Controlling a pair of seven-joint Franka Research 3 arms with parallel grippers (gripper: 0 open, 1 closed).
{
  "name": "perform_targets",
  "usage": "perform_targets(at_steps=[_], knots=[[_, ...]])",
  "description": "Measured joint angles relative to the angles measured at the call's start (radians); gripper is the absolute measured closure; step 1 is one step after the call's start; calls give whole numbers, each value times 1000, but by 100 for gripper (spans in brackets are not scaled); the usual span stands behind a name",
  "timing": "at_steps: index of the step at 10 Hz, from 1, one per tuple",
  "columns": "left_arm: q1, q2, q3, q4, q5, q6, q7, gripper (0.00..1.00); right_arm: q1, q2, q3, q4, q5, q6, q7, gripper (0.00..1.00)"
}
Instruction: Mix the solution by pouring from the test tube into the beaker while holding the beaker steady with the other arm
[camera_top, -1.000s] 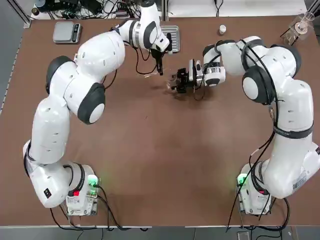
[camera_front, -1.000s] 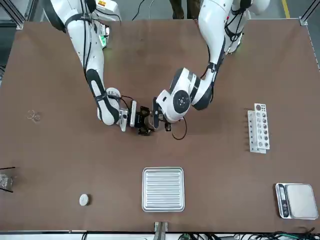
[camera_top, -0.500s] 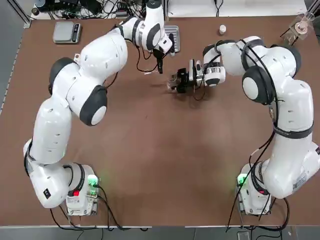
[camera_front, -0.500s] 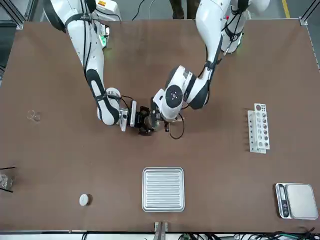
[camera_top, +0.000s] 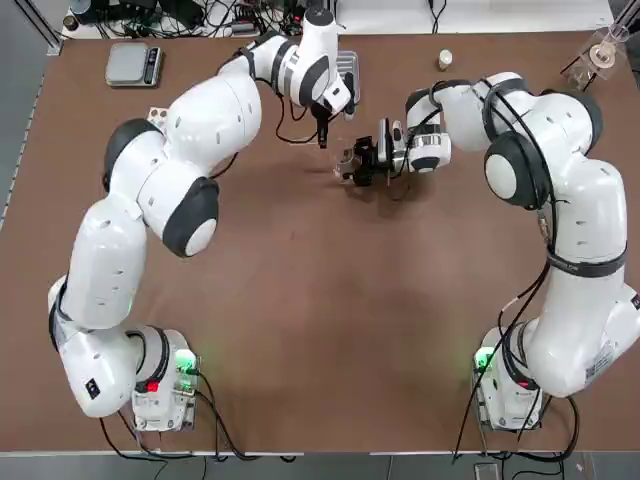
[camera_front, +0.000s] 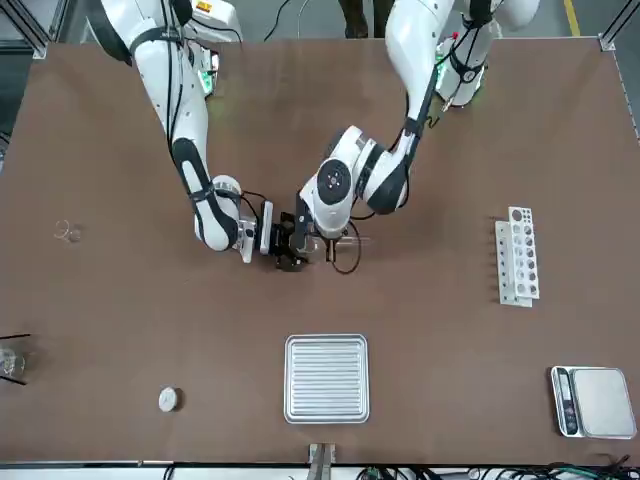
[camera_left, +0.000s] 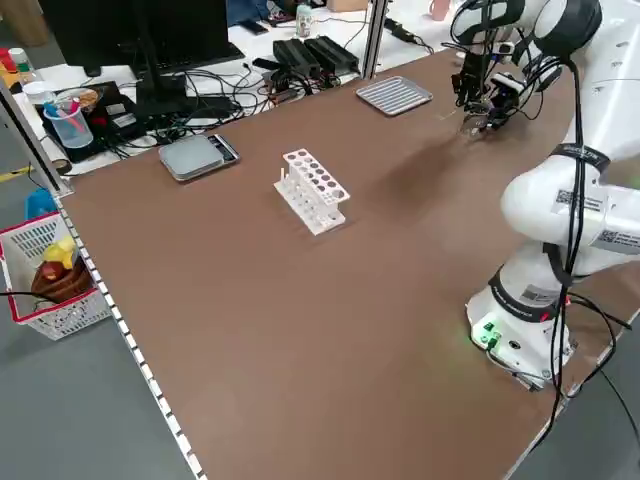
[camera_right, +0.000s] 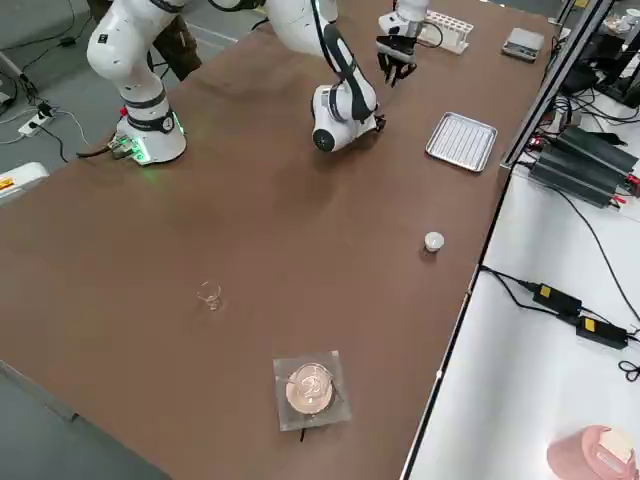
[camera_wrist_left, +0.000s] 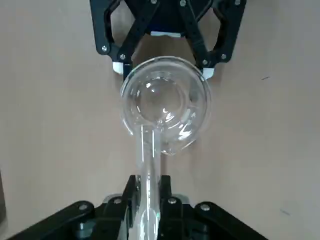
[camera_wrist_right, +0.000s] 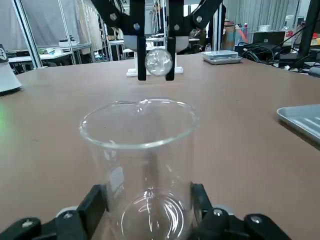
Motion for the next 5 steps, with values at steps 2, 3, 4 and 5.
perform_targets(at_steps=[2,3,4,5], knots=[[-7,0,5,1,36,0,-1,78,0,0,0,0,0,0,0,23],[-7,0,7,3,45,0,-1,78,0,0,0,0,0,0,0,23],[-8,0,8,4,54,0,-1,78,0,0,0,0,0,0,0,23],[-11,0,9,4,65,0,-1,78,0,0,0,0,0,0,0,23]])
